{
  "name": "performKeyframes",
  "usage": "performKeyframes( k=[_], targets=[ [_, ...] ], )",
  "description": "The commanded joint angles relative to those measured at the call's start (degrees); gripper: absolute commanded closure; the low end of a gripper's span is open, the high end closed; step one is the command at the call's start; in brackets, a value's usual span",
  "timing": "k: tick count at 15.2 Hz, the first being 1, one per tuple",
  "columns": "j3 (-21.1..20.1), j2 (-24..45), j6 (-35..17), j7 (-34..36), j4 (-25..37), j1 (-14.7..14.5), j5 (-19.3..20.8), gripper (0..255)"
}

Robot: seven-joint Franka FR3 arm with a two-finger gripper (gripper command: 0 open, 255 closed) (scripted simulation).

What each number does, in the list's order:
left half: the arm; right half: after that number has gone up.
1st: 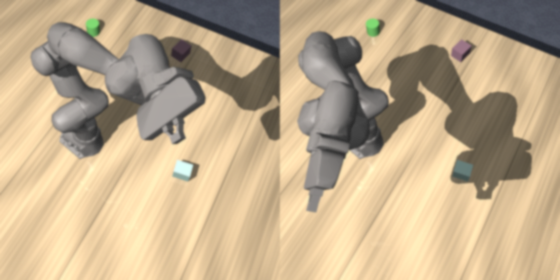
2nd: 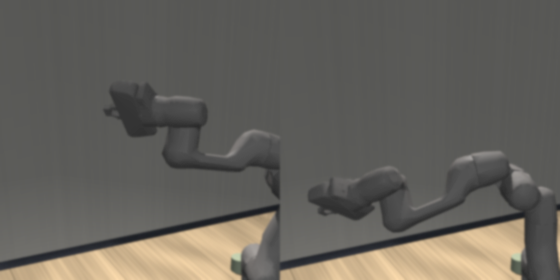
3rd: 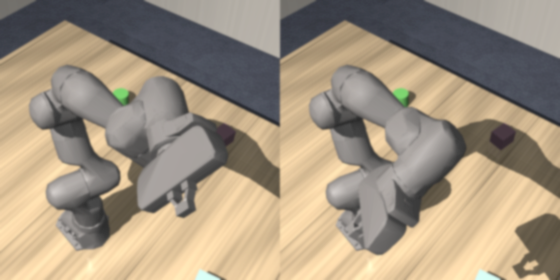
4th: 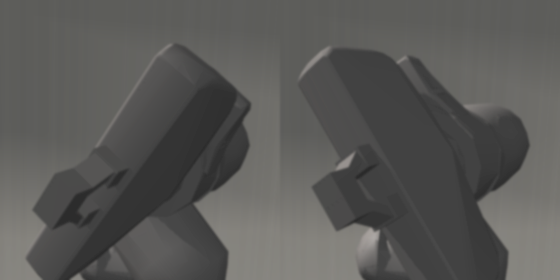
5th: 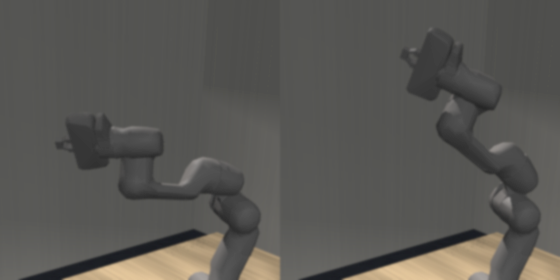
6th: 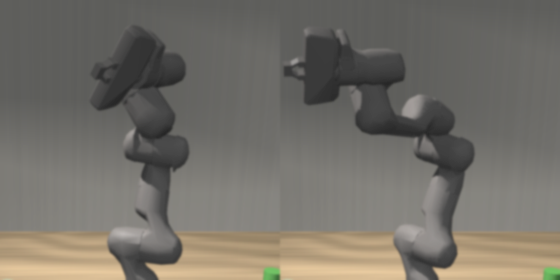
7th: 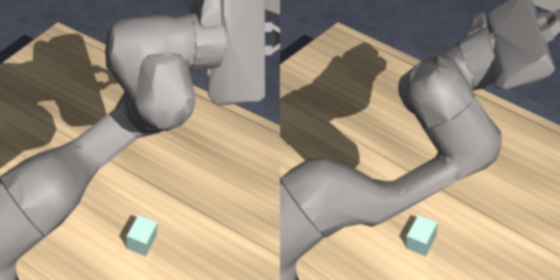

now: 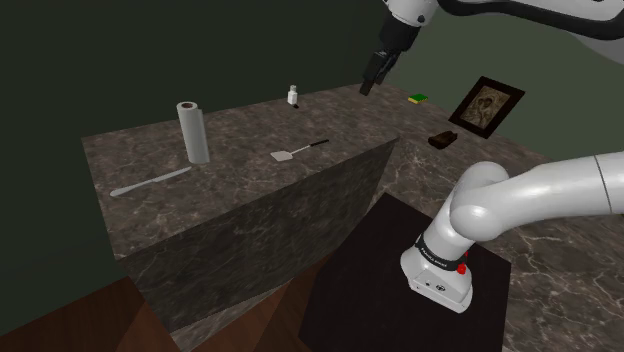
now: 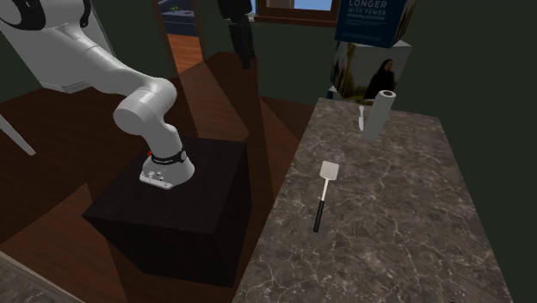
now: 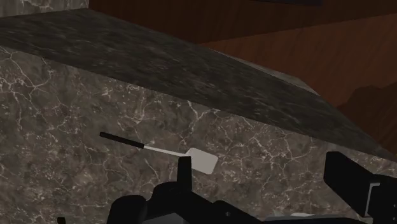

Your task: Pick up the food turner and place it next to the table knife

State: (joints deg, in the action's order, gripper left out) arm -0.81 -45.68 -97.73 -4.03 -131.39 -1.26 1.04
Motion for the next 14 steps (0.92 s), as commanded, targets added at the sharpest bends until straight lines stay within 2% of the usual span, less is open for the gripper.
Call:
performKeyframes(
  k=[1, 7, 14],
  targets=[
    [0.0, 0.0, 0.0, 0.0, 0.0, 0.0, 0.0, 0],
    [7.1, 7.1, -7.8, -15.5, -2.9, -2.5, 3.2, 0],
    [14.5, 19.4, -16.6, -33.5, -1.9, -5.6, 5.1, 0]
  ],
)
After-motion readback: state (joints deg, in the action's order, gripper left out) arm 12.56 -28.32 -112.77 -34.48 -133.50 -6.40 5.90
